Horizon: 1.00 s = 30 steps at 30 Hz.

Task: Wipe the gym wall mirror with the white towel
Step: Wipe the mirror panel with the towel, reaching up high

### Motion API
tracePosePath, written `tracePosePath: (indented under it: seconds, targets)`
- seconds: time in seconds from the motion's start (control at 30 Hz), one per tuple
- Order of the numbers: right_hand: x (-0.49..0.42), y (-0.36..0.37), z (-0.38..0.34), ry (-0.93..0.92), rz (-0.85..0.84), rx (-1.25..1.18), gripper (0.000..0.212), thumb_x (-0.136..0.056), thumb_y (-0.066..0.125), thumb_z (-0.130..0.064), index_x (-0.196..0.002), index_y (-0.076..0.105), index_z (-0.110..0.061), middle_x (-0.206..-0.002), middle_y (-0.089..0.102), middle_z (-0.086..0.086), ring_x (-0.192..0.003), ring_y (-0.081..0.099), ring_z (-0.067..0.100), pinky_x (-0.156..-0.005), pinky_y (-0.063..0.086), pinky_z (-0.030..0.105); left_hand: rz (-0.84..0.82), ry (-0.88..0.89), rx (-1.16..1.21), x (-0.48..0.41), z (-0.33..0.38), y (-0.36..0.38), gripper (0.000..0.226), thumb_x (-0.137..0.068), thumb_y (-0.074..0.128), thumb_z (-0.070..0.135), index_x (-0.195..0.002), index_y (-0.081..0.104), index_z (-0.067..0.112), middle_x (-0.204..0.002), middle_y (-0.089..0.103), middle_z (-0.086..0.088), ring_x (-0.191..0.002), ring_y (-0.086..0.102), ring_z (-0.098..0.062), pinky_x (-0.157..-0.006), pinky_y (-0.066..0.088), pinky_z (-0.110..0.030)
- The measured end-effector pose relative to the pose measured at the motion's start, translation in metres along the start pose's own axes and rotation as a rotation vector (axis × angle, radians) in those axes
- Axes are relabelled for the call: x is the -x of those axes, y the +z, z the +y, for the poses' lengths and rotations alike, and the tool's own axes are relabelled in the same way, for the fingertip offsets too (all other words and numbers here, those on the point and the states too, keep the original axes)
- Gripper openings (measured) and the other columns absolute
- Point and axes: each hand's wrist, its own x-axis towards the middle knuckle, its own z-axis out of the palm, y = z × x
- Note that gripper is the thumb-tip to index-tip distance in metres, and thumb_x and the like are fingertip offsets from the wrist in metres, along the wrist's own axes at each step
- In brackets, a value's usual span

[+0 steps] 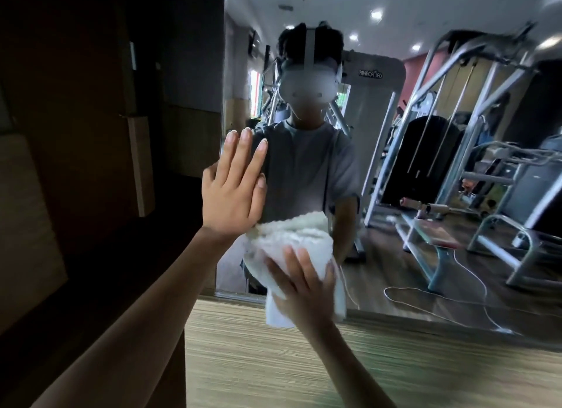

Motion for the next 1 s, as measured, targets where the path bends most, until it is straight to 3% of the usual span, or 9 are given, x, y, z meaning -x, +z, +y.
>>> tracePosePath:
  seconds: [0.1,0.23,0.3,0.4,0.6,0.67,0.73,0.87,1.0]
  targets:
    - [0.013,-0.008,0.050,-0.001,0.050,-0.019,0.062,-0.078,0.058,-0.047,-0.138,0.047,-0.037,-0.161,0.026,0.004,-0.141,0.029,0.023,-0.105,0.028,0.056,-0.001,-0.014,0.015,0.002,0.003,0.001,0.061,-0.100,0.042,0.028,-0.157,0.026,0.019,-0.160,0.033,-0.013,-0.153,0.020,-0.025,-0.086,0.041,-0.040]
    - [-0.069,-0.027,0.085,0.419,0.183,-0.090,0.060,-0.086,0.055,-0.040,-0.144,0.046,-0.028,-0.157,0.037,0.013,-0.146,0.030,0.033,-0.114,0.011,0.058,0.011,-0.037,-0.007,0.001,0.008,0.001,0.062,-0.098,0.047,0.025,-0.156,0.030,0.016,-0.160,0.033,-0.014,-0.154,0.015,-0.024,-0.089,0.042,-0.043]
    - [-0.114,-0.037,0.071,0.516,0.175,-0.107,0.068,-0.082,0.056,-0.040,-0.148,0.041,-0.028,-0.159,0.033,0.015,-0.149,0.025,0.033,-0.115,0.007,0.060,0.018,-0.030,-0.004,0.002,0.008,0.001,0.057,-0.100,0.043,0.024,-0.155,0.032,0.015,-0.159,0.034,-0.014,-0.153,0.018,-0.025,-0.087,0.043,-0.042]
    - [-0.130,-0.037,0.041,0.420,0.135,-0.072,0.072,-0.083,0.057,-0.042,-0.151,0.038,-0.029,-0.161,0.029,0.013,-0.150,0.024,0.030,-0.116,0.008,0.060,-0.004,-0.027,0.016,0.003,0.007,0.001,0.054,-0.103,0.034,0.026,-0.156,0.032,0.016,-0.160,0.033,-0.013,-0.152,0.023,-0.027,-0.082,0.043,-0.040]
    - [-0.048,-0.021,0.042,0.023,0.045,-0.072,0.054,-0.095,0.045,-0.050,-0.146,0.046,-0.031,-0.162,0.030,0.003,-0.145,0.036,0.024,-0.106,0.030,0.059,-0.022,-0.031,0.010,0.003,0.003,0.001,0.060,-0.101,0.039,0.029,-0.158,0.024,0.019,-0.162,0.028,-0.011,-0.154,0.014,-0.023,-0.085,0.041,-0.040]
    - [-0.029,-0.024,0.070,0.071,0.042,-0.069,0.054,-0.094,0.041,-0.050,-0.145,0.044,-0.033,-0.165,0.021,-0.002,-0.149,0.028,0.020,-0.106,0.028,0.058,-0.021,-0.039,0.018,0.004,0.004,0.001,0.061,-0.100,0.042,0.027,-0.158,0.024,0.020,-0.162,0.030,-0.012,-0.154,0.016,-0.023,-0.084,0.041,-0.041]
    - [-0.041,-0.031,0.100,0.212,0.073,-0.083,0.060,-0.086,0.049,-0.044,-0.144,0.044,-0.032,-0.164,0.024,0.001,-0.153,0.018,0.020,-0.109,0.022,0.060,-0.017,-0.039,0.007,0.005,0.006,0.002,0.067,-0.098,0.049,0.025,-0.159,0.022,0.020,-0.161,0.031,-0.012,-0.154,0.017,-0.024,-0.083,0.041,-0.040]
    - [-0.154,-0.056,0.124,0.485,0.194,-0.095,0.068,-0.082,0.054,-0.038,-0.148,0.044,-0.026,-0.161,0.031,0.013,-0.150,0.025,0.032,-0.115,0.012,0.059,-0.010,-0.042,-0.014,0.005,0.007,0.002,0.072,-0.095,0.054,0.024,-0.159,0.022,0.019,-0.162,0.029,-0.011,-0.154,0.017,-0.025,-0.085,0.041,-0.042]
    - [-0.215,-0.068,0.098,0.297,0.157,-0.024,0.069,-0.085,0.051,-0.043,-0.151,0.040,-0.026,-0.162,0.029,0.011,-0.151,0.025,0.031,-0.115,0.017,0.062,-0.012,-0.018,0.003,0.006,0.004,0.003,0.060,-0.100,0.044,0.025,-0.157,0.028,0.017,-0.162,0.031,-0.012,-0.153,0.021,-0.026,-0.083,0.042,-0.040]
